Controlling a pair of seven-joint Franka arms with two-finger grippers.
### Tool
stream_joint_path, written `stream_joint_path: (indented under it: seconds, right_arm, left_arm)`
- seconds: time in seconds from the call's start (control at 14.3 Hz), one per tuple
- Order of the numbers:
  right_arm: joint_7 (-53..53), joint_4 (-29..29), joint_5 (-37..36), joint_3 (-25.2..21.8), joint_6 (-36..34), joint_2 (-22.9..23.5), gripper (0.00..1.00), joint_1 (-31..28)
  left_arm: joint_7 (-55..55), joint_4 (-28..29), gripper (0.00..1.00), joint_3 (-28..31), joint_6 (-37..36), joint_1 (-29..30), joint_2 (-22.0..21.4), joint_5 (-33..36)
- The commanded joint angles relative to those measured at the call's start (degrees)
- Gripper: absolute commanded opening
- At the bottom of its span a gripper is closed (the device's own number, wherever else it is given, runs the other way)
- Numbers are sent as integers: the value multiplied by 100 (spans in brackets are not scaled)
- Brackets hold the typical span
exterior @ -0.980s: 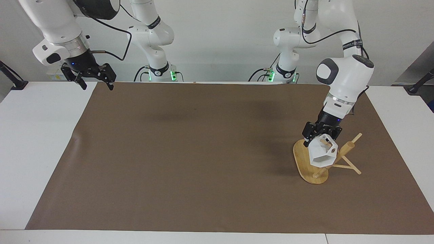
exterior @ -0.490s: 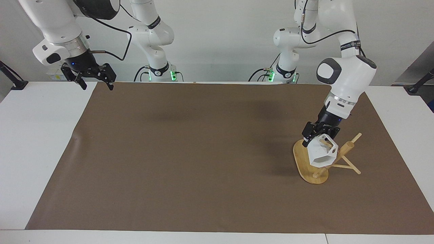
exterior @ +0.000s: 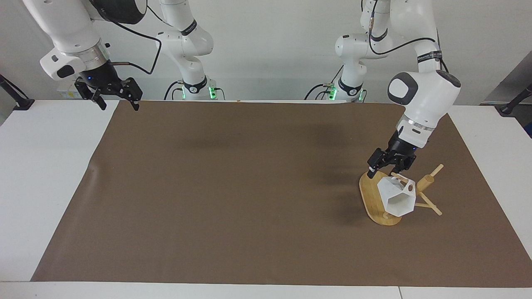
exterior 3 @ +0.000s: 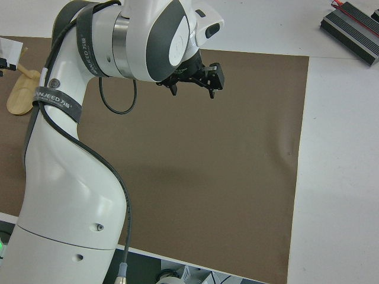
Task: Hang cup on rack
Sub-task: 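Hook the cup handle onto a rack peg with the left gripper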
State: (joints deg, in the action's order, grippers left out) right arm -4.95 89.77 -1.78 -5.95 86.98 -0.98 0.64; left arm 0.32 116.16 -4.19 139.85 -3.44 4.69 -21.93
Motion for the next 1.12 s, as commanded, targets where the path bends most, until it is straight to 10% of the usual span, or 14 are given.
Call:
stream_joint_path:
  seconds: [0.0, 1.05]
  right_arm:
    - [-50, 32, 91, 6, -67, -60, 100, -20]
    - [-50, 32, 91, 6, -67, -60, 100, -20]
  left_arm:
    - [-40, -391, 100, -3, -825, 71, -91, 643]
    - [-5, -462, 100, 23, -2902, 247, -1207, 1700]
